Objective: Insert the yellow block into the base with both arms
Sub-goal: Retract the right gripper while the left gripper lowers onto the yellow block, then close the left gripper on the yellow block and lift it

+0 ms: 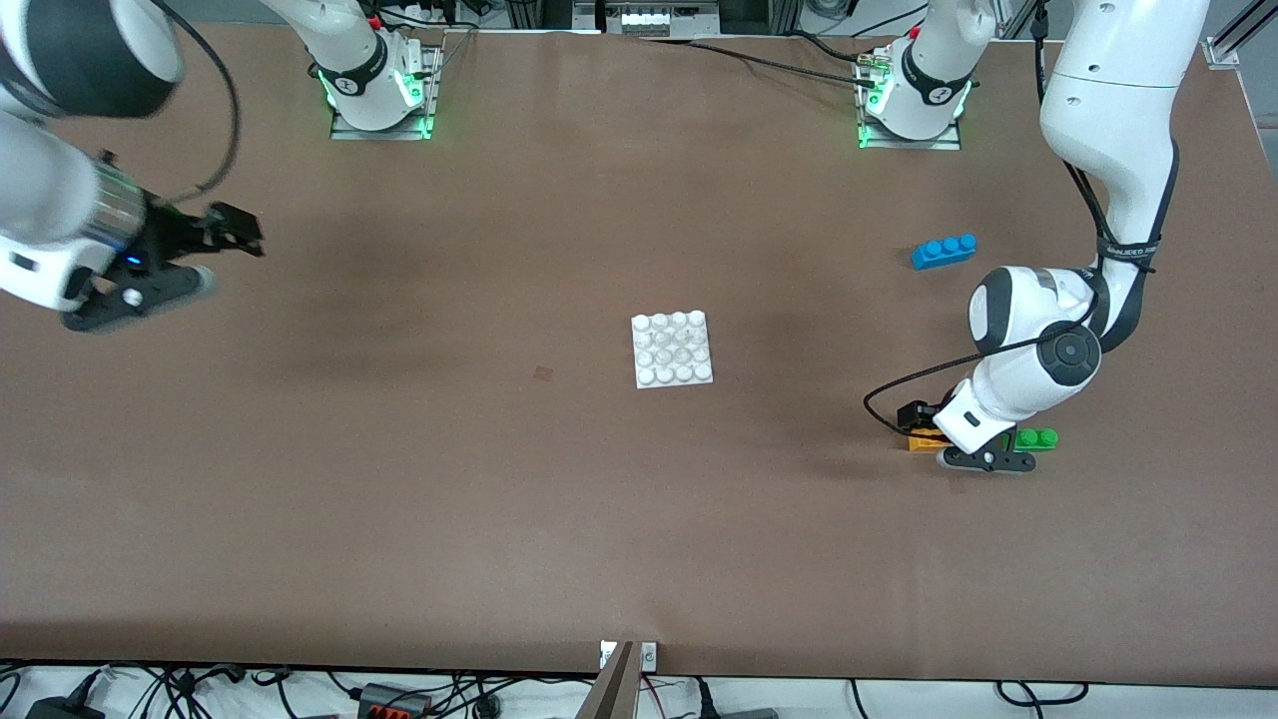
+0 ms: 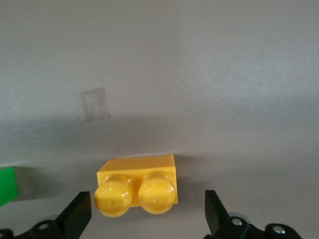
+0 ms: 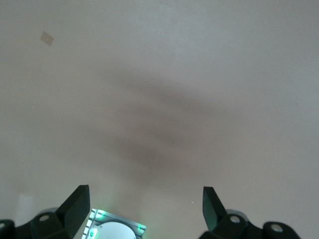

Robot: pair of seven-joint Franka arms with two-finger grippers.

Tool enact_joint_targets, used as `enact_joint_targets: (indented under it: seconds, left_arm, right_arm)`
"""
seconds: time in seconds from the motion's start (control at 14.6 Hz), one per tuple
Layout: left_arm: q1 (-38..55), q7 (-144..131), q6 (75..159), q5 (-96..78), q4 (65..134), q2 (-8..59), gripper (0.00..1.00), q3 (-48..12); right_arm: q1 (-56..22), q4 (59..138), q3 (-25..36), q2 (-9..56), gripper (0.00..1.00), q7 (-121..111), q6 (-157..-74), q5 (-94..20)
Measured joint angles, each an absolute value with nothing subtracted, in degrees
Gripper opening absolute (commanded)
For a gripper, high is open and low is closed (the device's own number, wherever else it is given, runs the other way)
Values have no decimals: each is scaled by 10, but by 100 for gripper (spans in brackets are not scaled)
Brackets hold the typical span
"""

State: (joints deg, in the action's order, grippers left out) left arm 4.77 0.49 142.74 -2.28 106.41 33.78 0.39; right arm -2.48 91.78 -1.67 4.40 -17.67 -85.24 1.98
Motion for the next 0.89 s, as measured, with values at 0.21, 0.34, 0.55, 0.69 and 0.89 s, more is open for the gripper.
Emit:
enact_joint_targets:
  seconds: [0.21,0.34,0.55,0.69,0.89]
  left_arm:
    - [47,5,1437,-23,1064,340,100,4]
    - [46,6,1439,-23,1064,342,100,5]
    - [46,6,1443,-23,1064,343,100,5]
    - [46,7,1448,-23,1065,346,100,5]
    - [46,8,1452,-23,1065,352,100,5]
  right_arm:
    - [-22,954,7,-8,100,-144,-849,19]
    - [-20,967,35,-25,100,-137,-852,19]
    - [-11,968,49,-46,100,-136,-868,19]
    - [-8,970,49,-52,100,-134,-870,19]
    - [-8,972,43,-51,100,-130,-871,18]
